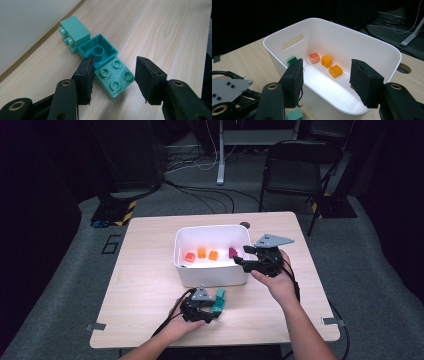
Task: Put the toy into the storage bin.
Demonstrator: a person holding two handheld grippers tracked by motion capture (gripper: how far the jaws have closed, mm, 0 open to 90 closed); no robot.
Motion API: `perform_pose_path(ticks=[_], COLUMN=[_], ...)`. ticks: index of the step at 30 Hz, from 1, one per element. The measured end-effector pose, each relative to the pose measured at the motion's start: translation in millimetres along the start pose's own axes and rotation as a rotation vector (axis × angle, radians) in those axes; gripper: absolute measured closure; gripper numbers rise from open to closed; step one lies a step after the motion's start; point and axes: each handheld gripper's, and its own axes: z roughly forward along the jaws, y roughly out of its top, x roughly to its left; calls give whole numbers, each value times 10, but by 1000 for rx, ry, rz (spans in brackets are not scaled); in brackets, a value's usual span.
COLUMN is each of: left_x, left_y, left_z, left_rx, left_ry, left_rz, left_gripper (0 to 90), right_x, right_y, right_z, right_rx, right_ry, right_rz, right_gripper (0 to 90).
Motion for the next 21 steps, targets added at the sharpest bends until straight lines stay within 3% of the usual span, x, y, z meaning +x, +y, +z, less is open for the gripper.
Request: perform_pose_path(ticks=[7,14,21], left_x=[-34,-99,-136], left_y=[-26,-47,-73], left_z=[10,40,112], left_rx=[-20,6,27], left_ry=[-10,-31,-23], left_rz=[-1,20,37], left_gripper=[483,431,416], right_x=[4,-1,0], right_y=[0,-1,-3], right_z=[6,4,11], right_rx=[2,0,0], right_ry=[1,1,-1], right_rz=[-3,-3,-3], right_gripper=[433,434,433])
